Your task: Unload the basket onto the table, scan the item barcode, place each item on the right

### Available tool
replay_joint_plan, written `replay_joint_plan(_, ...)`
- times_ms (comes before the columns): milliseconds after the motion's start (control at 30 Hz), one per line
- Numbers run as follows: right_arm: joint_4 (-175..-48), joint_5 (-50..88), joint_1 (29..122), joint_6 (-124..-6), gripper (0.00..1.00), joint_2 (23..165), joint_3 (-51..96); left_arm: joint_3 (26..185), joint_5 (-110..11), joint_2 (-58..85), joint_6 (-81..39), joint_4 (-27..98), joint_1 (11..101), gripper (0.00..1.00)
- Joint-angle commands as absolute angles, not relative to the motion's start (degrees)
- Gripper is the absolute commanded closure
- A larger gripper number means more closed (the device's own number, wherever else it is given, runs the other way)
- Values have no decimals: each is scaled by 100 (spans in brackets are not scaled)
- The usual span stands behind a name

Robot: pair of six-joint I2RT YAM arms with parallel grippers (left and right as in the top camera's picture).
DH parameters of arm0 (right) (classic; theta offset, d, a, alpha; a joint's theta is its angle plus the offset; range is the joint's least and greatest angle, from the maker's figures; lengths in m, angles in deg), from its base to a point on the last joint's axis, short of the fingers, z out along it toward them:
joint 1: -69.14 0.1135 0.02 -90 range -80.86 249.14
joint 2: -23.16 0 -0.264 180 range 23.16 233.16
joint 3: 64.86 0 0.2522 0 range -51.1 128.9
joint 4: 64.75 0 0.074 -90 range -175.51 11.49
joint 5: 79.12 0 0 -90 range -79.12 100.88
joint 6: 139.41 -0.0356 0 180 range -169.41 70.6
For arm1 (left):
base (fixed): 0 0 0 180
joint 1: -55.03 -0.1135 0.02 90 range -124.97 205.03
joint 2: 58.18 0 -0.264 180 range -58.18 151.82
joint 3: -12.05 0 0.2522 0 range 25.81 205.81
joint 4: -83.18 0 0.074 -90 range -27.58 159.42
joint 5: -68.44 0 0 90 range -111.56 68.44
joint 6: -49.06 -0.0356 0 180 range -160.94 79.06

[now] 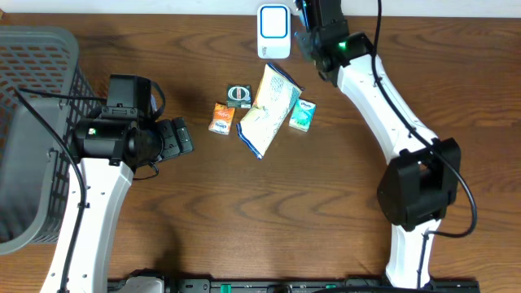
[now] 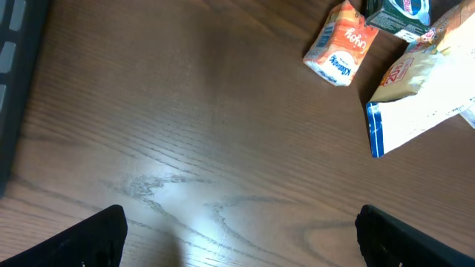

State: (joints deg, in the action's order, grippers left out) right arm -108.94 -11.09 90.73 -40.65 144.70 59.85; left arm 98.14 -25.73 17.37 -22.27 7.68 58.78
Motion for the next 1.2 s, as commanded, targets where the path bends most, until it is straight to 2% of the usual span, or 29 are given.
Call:
replay_joint_plan(0, -10625, -2259, 9073, -3490, 99, 14817, 6108, 9819, -2555, 1737, -2176, 738, 5848, 2)
replay_joint_plan(300, -11305, -3015, 9088, -3423, 98, 15484, 6106, 9819, -2555, 1737, -2176, 738, 5848, 2)
replay_joint_plan(467, -11803, -3269, 9088, -3409, 83, 15731, 6106, 9819, -2557, 1737, -2176, 738, 5848, 2)
replay_joint_plan(767, -12695, -2104, 9084, -3663, 77, 15779, 6053, 9819, -2555, 1737, -2176, 738, 5848, 3)
replay_joint_plan(800, -12752, -1944, 9086, -3672, 74, 15779, 6053, 9819, -2555, 1737, -2176, 738, 5848, 2)
replay_joint_plan(833, -12785, -1833, 9086, -3674, 67, 15779, 6053, 9819, -2555, 1737, -2176, 738, 5848, 2)
replay_joint_plan(867, -12807, -1737, 9086, -3672, 54, 15779, 6053, 9819, -2555, 1737, -2176, 738, 5848, 2)
replay_joint_plan(900, -12811, -1697, 9086, -3674, 47, 15779, 6053, 9819, -2555, 1737, -2176, 738, 5848, 2)
replay_joint_plan(1167, -12721, -1702, 8972, -3672, 36, 15781, 6053, 9819, -2555, 1737, -2176, 738, 5848, 2)
